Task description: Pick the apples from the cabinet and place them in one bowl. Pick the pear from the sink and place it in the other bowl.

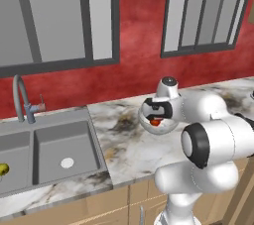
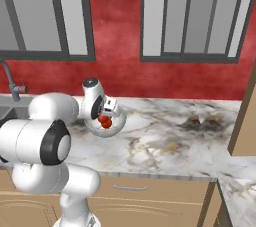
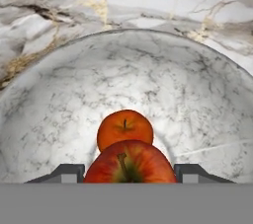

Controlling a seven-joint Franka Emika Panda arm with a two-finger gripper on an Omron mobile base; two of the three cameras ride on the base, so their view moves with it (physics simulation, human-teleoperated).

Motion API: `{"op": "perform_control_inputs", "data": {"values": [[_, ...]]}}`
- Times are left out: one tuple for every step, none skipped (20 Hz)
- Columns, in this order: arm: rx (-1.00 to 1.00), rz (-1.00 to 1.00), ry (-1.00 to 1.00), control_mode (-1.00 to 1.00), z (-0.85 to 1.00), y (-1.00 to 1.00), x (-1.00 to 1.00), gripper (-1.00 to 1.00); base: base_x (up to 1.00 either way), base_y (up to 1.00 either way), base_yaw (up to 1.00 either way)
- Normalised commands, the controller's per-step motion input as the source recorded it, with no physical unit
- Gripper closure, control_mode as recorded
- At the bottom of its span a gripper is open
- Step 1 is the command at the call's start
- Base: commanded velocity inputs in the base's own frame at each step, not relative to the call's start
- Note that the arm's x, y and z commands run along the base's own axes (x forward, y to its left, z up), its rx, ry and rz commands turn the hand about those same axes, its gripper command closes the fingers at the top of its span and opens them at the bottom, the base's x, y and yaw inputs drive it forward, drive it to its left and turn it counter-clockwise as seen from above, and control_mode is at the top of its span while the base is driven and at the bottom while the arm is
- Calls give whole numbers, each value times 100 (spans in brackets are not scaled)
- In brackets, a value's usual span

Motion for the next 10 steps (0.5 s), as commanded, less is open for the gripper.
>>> {"op": "perform_control_inputs", "data": {"values": [[-1, 0, 0, -100, -1, 0, 21, 100, 0, 0, 0], [-1, 0, 0, -100, -1, 0, 19, 100, 0, 0, 0], [-1, 0, 0, -100, -4, 0, 15, 100, 0, 0, 0], [-1, 0, 0, -100, -4, 0, 11, 100, 0, 0, 0], [-1, 0, 0, -100, -9, 0, 11, 100, 0, 0, 0], [-2, 0, 0, -100, -16, 0, 11, 100, 0, 0, 0], [-3, 0, 0, -100, -17, 0, 11, 100, 0, 0, 0], [-3, 0, 0, -100, -20, 0, 12, 100, 0, 0, 0], [-3, 0, 0, -100, -22, 0, 11, 100, 0, 0, 0], [-3, 0, 0, -100, -21, 0, 9, 100, 0, 0, 0]]}}
